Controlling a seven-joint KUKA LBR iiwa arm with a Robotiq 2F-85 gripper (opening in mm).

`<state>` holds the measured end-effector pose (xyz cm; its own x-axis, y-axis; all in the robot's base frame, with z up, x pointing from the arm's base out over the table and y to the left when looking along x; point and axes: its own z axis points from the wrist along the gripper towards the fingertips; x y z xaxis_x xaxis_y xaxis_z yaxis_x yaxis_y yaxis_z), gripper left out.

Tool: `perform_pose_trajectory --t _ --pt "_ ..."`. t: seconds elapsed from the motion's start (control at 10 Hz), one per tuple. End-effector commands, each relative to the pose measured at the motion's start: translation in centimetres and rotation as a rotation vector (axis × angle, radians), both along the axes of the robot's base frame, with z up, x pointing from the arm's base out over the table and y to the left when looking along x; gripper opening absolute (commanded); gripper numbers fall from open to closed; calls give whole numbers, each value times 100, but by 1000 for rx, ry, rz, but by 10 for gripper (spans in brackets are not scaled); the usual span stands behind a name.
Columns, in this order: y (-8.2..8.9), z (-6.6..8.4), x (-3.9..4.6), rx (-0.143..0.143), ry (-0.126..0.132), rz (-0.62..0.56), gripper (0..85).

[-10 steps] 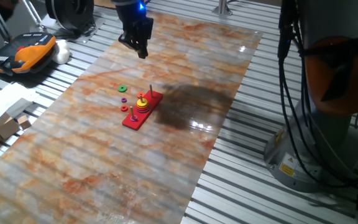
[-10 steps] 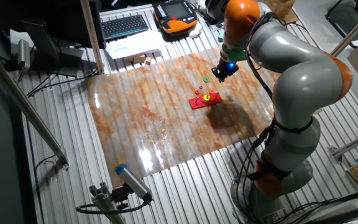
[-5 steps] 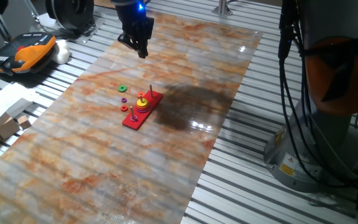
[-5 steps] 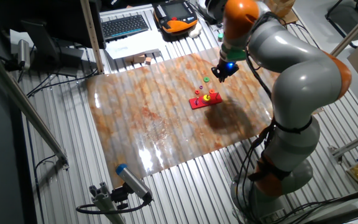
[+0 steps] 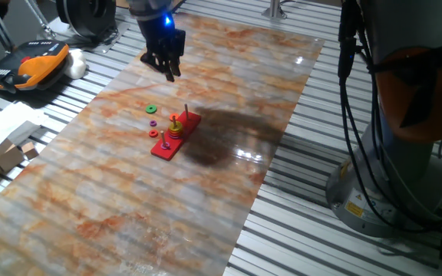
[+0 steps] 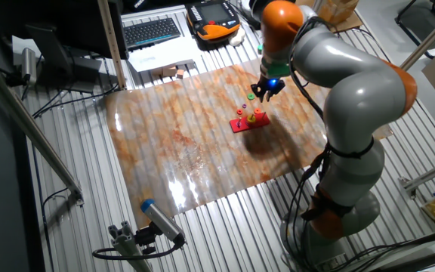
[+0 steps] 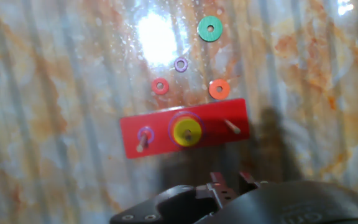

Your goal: Take out one Hanoi block and throw it aside

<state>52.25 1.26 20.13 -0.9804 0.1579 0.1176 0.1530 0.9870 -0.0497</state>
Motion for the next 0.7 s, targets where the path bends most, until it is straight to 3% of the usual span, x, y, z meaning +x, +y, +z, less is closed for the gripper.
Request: perform_pose_trajectory --t 0.0,0.1,0.3,0.6 --pt "17 -124 11 -11 -10 0 340" --pt "18 -225 30 -25 -26 3 510" --pt "19 -449 81 -7 -43 -13 510" --pt "94 -757 64 -26 -86 -18 510"
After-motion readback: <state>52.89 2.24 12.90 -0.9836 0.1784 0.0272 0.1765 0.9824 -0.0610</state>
